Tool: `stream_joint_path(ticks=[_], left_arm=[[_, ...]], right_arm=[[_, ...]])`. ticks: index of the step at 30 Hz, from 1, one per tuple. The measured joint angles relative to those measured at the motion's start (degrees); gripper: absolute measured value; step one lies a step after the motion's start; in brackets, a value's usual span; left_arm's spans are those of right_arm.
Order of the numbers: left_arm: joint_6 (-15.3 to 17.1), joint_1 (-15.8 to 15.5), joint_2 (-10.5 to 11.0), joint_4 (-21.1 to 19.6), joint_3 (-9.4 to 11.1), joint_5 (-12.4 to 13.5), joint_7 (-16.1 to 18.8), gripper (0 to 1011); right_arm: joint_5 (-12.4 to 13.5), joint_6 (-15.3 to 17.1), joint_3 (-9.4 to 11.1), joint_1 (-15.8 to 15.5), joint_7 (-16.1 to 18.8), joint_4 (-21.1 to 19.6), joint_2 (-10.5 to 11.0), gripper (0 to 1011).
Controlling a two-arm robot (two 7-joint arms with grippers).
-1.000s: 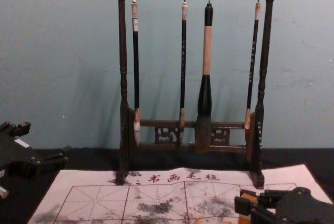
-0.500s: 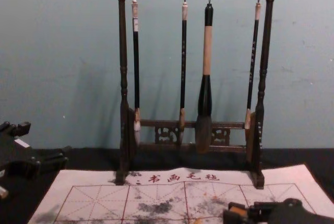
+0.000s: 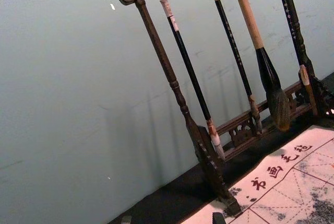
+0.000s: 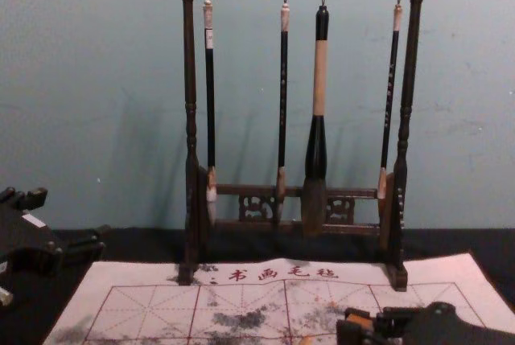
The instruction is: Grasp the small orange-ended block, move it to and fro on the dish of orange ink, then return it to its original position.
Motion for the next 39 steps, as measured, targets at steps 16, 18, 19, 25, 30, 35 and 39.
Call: stream_joint_path(ticks=[16, 18, 19, 25, 30, 35, 39], left_arm=[[0.0, 0.0, 0.0, 0.0, 0.0, 0.0, 0.0, 1001], [0.0, 0.0, 0.0, 0.0, 0.0, 0.0, 0.0, 1001], [0.0, 0.0, 0.0, 0.0, 0.0, 0.0, 0.0, 1001], [0.0, 0.0, 0.0, 0.0, 0.0, 0.0, 0.0, 1001], [0.0, 0.0, 0.0, 0.0, 0.0, 0.0, 0.0, 1001], [0.0, 0.0, 0.0, 0.0, 0.0, 0.0, 0.0, 1001], [0.0, 0.0, 0.0, 0.0, 0.0, 0.0, 0.0, 1001]], right_arm=[[-0.46, -0.4, 1.43, 1.97, -1.49, 2.74, -0.79, 87], [-0.49, -0.4, 1.61, 1.96, -1.57, 2.75, -0.69, 87], [-0.5, -0.39, 1.7, 1.91, -1.6, 2.72, -0.63, 87], [-0.18, -0.17, 2.4, 0.95, -1.67, 1.55, 0.08, 88], [0.27, 0.01, 2.57, 0.11, -1.38, 0.2, 0.67, 87], [0.51, 0.18, 2.16, -0.64, -0.64, -0.95, 0.98, 87], [0.55, 0.25, 1.51, -0.87, -0.13, -1.33, 0.97, 87]])
